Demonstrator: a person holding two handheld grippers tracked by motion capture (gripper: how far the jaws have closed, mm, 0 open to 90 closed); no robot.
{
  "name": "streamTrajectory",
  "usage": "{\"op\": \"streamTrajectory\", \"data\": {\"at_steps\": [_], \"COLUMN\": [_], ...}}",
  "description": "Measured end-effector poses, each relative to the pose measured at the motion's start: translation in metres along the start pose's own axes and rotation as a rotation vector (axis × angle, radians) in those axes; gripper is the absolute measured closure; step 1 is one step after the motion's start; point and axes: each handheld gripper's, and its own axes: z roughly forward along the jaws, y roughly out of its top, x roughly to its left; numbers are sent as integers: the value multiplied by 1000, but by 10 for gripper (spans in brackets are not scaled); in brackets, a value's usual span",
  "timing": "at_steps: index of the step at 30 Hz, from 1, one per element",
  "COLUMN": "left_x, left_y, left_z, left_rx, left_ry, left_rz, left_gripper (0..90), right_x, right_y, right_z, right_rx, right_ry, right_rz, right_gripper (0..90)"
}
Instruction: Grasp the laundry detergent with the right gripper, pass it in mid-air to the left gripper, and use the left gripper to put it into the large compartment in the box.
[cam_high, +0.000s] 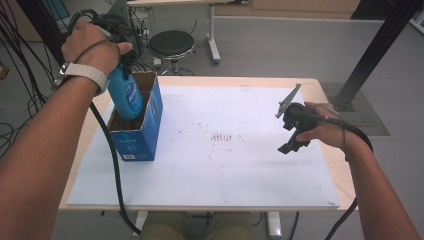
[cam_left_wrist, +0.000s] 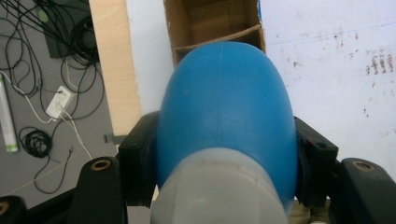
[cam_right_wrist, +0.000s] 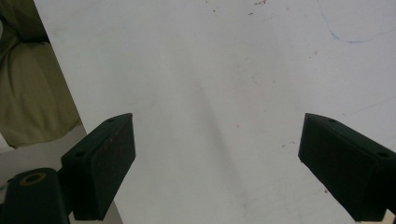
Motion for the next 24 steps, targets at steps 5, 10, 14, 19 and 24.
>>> {"op": "streamTrajectory", "data": {"at_steps": [5, 10, 14, 19, 24], "left_x": [0, 0, -1, -1, -2], "left_y": [0, 0, 0, -1, -1], "left_z": [12, 25, 35, 43, 54], "left_rx": [3, 5, 13, 13, 15], "left_ry": [5, -2, -3, -4, -2], "left_rz": [8, 13, 20, 24, 29], "left_gripper": [377, 377, 378, 379, 379], "right_x": [0, 0, 0, 0, 0], "right_y": [-1, -2, -2, -1, -1], "right_z": [3, 6, 8, 11, 14], "right_rx": [4, 0, 0, 3, 4], "right_ry": [4, 5, 8, 12, 16], "right_rz": [6, 6, 8, 11, 11], "right_gripper": [111, 111, 111, 111, 111]}}
